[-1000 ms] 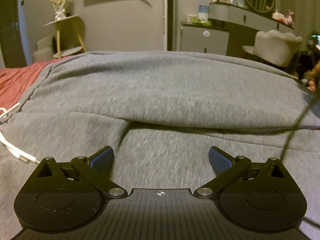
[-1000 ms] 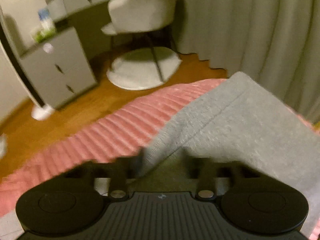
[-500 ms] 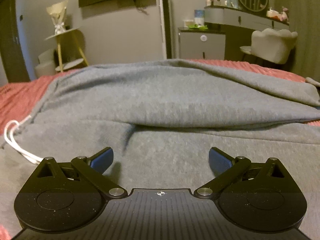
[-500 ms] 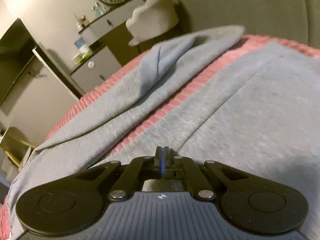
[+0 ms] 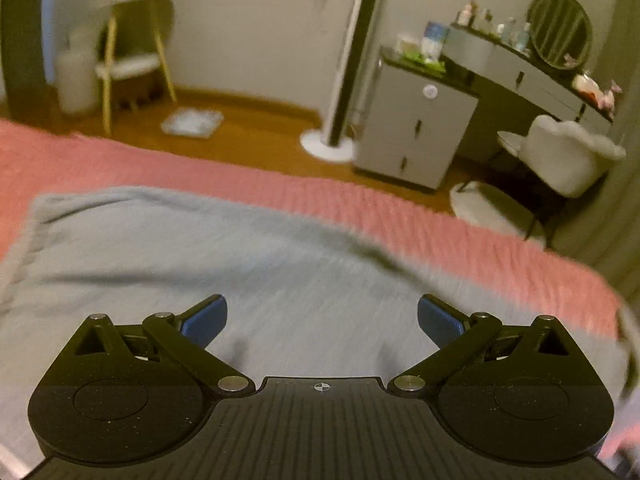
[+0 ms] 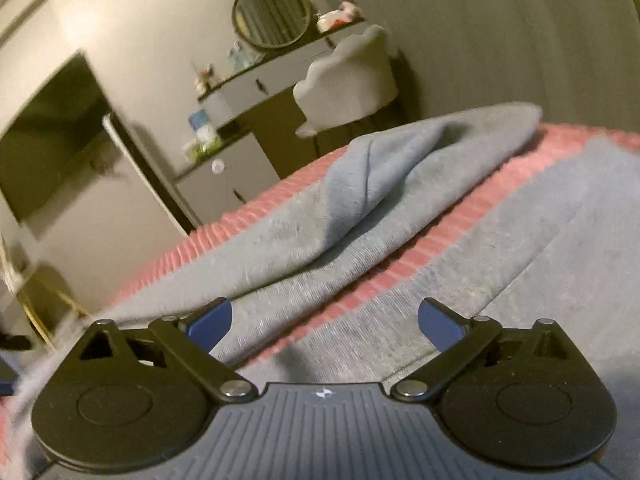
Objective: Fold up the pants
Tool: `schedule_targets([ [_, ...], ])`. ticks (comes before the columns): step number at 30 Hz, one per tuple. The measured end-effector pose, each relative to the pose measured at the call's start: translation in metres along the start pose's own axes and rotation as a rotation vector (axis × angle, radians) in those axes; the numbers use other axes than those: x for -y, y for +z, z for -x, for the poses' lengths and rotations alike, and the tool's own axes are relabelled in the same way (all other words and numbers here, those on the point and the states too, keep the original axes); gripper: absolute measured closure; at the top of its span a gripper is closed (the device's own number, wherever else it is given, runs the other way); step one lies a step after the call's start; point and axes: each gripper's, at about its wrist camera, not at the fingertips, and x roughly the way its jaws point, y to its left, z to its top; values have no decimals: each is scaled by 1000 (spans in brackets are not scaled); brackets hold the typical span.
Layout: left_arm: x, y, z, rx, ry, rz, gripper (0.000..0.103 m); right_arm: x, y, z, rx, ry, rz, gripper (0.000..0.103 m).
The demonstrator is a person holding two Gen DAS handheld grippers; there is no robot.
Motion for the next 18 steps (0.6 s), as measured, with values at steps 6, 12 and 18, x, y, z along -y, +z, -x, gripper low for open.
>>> schedule_targets([
  [6, 1, 57, -88, -161, -66, 142, 17, -4, -8, -10, 22, -1, 74, 3],
  [12, 11, 52, -138, -261, 31, 111, 22, 1, -9, -12, 36, 16, 50, 3],
  [18, 11, 47, -134, -208, 55, 108, 82, 4, -7, -11, 38, 27, 29, 3],
])
